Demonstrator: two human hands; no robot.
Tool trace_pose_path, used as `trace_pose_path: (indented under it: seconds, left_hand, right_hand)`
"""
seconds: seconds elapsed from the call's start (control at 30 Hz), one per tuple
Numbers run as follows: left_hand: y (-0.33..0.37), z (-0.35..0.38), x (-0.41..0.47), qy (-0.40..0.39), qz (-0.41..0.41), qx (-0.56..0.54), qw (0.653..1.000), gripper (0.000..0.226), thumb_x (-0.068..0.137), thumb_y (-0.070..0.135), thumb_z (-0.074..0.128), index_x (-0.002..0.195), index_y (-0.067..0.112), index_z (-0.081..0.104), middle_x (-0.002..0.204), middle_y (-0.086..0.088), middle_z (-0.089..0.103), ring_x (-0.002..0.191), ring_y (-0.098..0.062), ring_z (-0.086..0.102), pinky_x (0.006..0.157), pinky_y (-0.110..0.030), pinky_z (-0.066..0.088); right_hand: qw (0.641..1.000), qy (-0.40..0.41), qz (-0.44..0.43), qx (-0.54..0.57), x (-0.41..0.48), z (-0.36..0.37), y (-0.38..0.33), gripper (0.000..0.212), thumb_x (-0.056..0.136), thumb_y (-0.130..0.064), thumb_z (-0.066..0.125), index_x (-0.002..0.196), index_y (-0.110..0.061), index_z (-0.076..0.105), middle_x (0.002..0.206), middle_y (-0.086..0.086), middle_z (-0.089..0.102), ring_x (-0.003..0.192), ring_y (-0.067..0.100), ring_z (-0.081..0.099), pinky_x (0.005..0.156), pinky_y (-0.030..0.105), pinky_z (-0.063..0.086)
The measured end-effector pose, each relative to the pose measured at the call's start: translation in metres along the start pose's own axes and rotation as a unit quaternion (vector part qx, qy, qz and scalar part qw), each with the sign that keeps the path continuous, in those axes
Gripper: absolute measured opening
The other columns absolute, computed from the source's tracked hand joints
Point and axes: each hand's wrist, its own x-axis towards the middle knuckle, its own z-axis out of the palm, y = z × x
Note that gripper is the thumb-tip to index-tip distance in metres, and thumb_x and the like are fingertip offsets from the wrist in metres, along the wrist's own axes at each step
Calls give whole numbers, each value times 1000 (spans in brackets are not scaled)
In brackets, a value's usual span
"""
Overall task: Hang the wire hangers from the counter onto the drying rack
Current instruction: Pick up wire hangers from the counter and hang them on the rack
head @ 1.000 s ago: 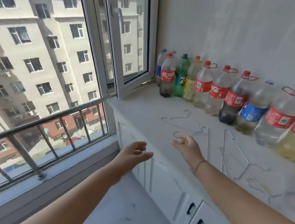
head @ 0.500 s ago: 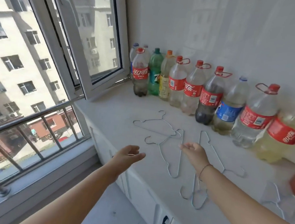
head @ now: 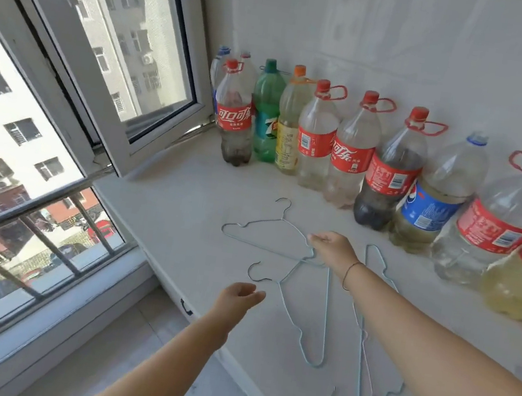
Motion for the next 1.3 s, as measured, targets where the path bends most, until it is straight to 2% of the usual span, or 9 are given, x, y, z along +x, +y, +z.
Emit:
trace_pose_path:
  seconds: [0.07, 0.13, 0.3, 0.5, 0.7, 0.9, 1.0, 1.1, 1.3]
  left_hand:
    - [0, 7, 19, -24, -23, -23, 999, 41, 88, 27, 63, 123, 10, 52, 110, -7, 59, 102, -19, 55, 79, -27, 43]
    - [1, 11, 28, -35, -40, -42, 998, 35, 88, 26, 63, 118, 12, 54, 104, -8, 58, 95, -18, 54, 78, -26, 43]
    - [2, 11, 63, -64, -73, -68, 993, 33, 87, 27, 63, 116, 13, 57, 104, -6, 61, 98, -18, 57, 91, -33, 45]
    - [-2, 1, 91, -59, -103, -80, 990, 37, 86, 26, 65, 119, 11, 57, 98, -3, 61, 89, -15, 58, 81, -27, 45]
    - [-6, 1, 101, -77, -111, -84, 987, 37, 85, 28, 66, 117, 12, 59, 100, -3, 64, 92, -16, 60, 85, -29, 48]
    - [-4, 5, 103, -92, -114, -82, 986, 37, 86, 28, 65, 118, 12, 59, 102, -4, 64, 96, -18, 60, 90, -32, 48]
    - [-3, 8, 104, -93, -119, -84, 985, 39, 86, 27, 66, 121, 12, 58, 105, -5, 64, 99, -20, 60, 92, -33, 49]
    - [-5, 10, 104, -94, -121, -93, 984, 42, 86, 25, 66, 124, 10, 57, 108, -7, 63, 101, -21, 60, 91, -33, 49]
    - [-5, 18, 98, -66, -150, -160, 973, 38, 84, 15, 67, 119, 4, 59, 104, -12, 64, 89, -21, 60, 75, -29, 49]
  right_hand:
    - [1000, 7, 11, -18, 25, 7, 0, 49, 82, -30, 62, 103, 14, 57, 102, 27, 67, 93, 35, 65, 81, 38, 49]
    - [999, 14, 21, -45, 40, 12, 1, 51, 81, -32, 62, 106, 13, 57, 111, 29, 61, 107, 41, 57, 91, 46, 46]
    - [992, 19, 56, -114, 80, 34, 16, 43, 80, -28, 63, 98, 11, 60, 104, 29, 64, 98, 41, 60, 86, 43, 48]
    - [972, 60, 89, -207, 109, 56, 27, 31, 78, -32, 61, 103, -14, 65, 117, 11, 62, 109, 32, 57, 93, 41, 47]
    - [953, 104, 101, -266, 118, 67, 30, 21, 81, -25, 60, 100, -17, 65, 116, 11, 58, 110, 33, 54, 90, 38, 43]
    - [979, 111, 78, -154, 119, 59, 39, 14, 85, -10, 54, 92, -8, 66, 103, 14, 67, 97, 32, 61, 84, 34, 47]
    - [992, 97, 77, -16, 104, 45, 36, 13, 88, -6, 51, 80, -15, 55, 88, 14, 61, 75, 25, 62, 69, 29, 48]
    - [988, 95, 84, 94, 76, 26, 41, 11, 92, -5, 47, 85, -14, 48, 87, 8, 56, 63, 11, 64, 53, 18, 49]
    - [981, 122, 104, 106, 19, 4, 83, 18, 92, -12, 51, 79, -24, 44, 100, 12, 58, 91, 23, 55, 76, 31, 42]
